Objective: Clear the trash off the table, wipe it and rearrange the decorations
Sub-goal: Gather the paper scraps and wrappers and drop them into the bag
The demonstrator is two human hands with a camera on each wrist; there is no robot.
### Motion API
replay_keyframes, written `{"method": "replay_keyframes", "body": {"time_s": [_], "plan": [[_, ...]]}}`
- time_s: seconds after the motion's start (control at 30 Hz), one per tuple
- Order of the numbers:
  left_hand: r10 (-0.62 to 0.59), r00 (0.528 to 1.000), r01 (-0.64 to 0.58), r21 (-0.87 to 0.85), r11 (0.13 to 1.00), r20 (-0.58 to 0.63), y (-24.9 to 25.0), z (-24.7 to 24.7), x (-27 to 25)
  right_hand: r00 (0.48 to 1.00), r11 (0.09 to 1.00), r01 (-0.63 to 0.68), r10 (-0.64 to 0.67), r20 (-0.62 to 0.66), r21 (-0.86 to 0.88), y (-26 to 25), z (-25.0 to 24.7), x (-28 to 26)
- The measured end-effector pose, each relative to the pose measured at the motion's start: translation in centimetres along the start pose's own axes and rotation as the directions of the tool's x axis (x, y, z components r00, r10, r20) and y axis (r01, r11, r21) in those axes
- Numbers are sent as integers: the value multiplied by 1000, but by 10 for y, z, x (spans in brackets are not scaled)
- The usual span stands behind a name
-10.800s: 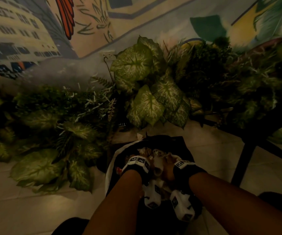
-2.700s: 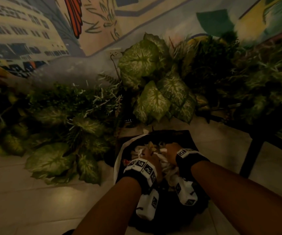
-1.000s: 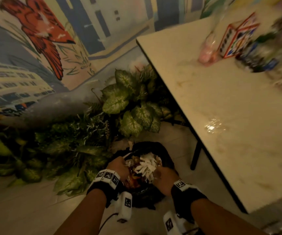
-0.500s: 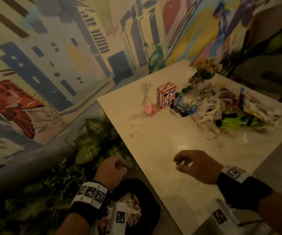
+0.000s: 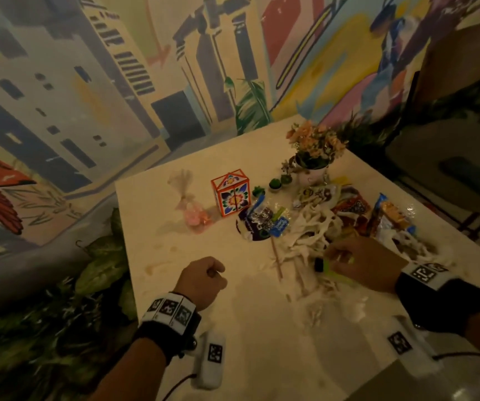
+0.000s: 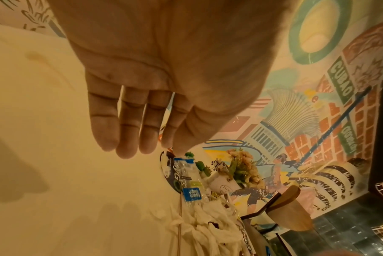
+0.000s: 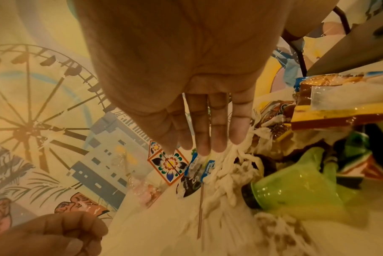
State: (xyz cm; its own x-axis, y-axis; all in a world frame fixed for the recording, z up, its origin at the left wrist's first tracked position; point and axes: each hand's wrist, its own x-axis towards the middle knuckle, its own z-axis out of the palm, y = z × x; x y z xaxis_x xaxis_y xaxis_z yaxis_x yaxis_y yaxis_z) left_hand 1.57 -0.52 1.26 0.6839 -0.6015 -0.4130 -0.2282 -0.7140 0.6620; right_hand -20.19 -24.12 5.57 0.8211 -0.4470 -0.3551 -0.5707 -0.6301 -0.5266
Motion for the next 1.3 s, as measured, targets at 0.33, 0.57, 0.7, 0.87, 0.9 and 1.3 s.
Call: {"method": "replay_keyframes", "body": {"time_s": [0.33, 0.57, 0.7, 0.87, 0.9, 1.3], "plan": [[-42, 997, 46, 73, 996, -58, 47, 30, 72, 999, 992, -44, 46, -21, 116, 12, -26, 20], [-133, 980, 136, 11, 991, -148, 83, 67, 126, 933, 991, -134, 133, -335, 21, 61, -55, 40], [-54, 988, 76, 150, 986, -146, 112, 90, 129, 913, 923, -371, 344, -220, -99, 108, -72, 59], [35, 993, -76, 370, 926, 117, 152, 130, 118, 942, 943, -331, 332, 42, -32, 143, -79, 57], [15, 985, -86, 420, 904, 170, 158, 138, 119, 947, 952, -302, 305, 100, -37, 144, -78, 57], [-113, 991, 63, 521, 851, 64, 173, 190, 121, 948, 959, -214, 249, 200, -184, 157, -29, 103]]}}
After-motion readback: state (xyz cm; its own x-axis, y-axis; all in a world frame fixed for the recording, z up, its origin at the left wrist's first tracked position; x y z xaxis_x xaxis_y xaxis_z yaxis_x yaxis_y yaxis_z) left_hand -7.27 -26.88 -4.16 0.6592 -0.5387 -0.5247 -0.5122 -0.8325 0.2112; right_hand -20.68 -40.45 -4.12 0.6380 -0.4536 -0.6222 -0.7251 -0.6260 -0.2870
